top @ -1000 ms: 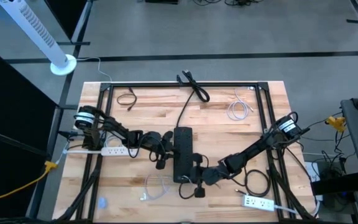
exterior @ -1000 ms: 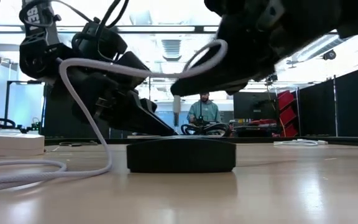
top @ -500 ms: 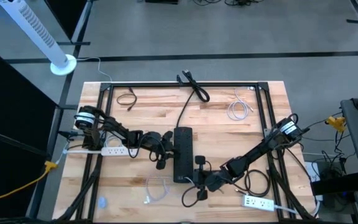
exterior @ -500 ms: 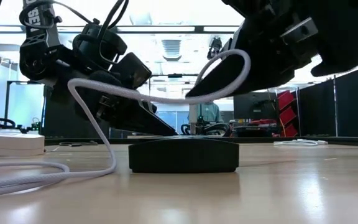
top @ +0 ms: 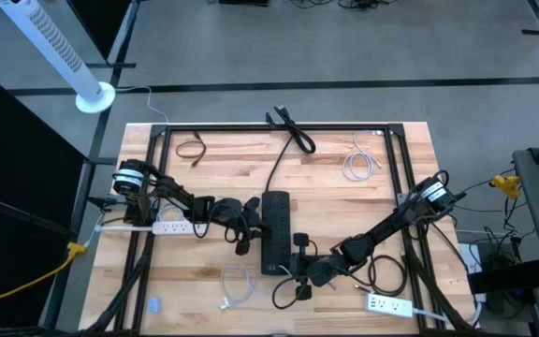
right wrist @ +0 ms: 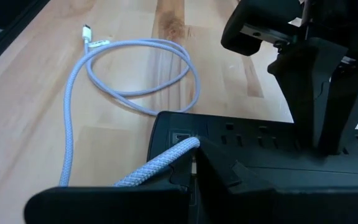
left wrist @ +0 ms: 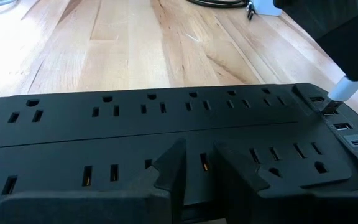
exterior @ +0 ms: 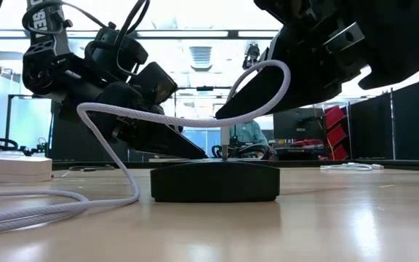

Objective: Insert USB
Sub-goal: Insert the purple charger cable into the black outlet extension

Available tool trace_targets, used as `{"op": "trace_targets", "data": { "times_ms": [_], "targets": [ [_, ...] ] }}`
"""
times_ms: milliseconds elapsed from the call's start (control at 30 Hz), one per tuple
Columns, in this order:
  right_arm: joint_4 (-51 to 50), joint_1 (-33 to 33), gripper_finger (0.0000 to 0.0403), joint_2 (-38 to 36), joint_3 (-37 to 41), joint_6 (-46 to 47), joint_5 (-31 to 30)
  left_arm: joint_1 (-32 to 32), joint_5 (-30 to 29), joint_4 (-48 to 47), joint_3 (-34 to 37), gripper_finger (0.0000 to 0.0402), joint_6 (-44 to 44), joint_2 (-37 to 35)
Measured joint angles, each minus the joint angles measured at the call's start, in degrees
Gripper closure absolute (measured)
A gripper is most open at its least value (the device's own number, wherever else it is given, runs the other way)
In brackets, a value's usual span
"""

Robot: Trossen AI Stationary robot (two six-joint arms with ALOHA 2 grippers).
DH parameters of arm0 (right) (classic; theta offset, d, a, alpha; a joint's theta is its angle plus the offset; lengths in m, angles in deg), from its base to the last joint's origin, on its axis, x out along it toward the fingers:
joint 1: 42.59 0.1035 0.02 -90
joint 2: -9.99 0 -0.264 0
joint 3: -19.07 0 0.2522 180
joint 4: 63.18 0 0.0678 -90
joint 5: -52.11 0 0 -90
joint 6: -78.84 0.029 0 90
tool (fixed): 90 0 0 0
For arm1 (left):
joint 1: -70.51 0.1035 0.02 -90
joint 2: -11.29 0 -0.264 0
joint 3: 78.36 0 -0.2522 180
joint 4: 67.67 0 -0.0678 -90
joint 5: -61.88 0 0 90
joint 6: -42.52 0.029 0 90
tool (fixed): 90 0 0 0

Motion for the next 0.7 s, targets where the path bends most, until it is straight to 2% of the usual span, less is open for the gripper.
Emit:
{"op": "trace_targets", "data": {
  "times_ms": [500, 700],
  "targets": [
    [4.33, -0.46, 0.0403, 3.28, -0.52, -0.21, 0.43, 0.0, 0.0, 0.04, 0.0, 0.0335, -0.47, 0.0],
    [3.04, -0.39, 0.0403, 2.06, -0.48, -1.83, 0.46, -0.02, 0.04, 0.02, 0.0, 0.0332, -0.47, 0.0]
  ]
}}
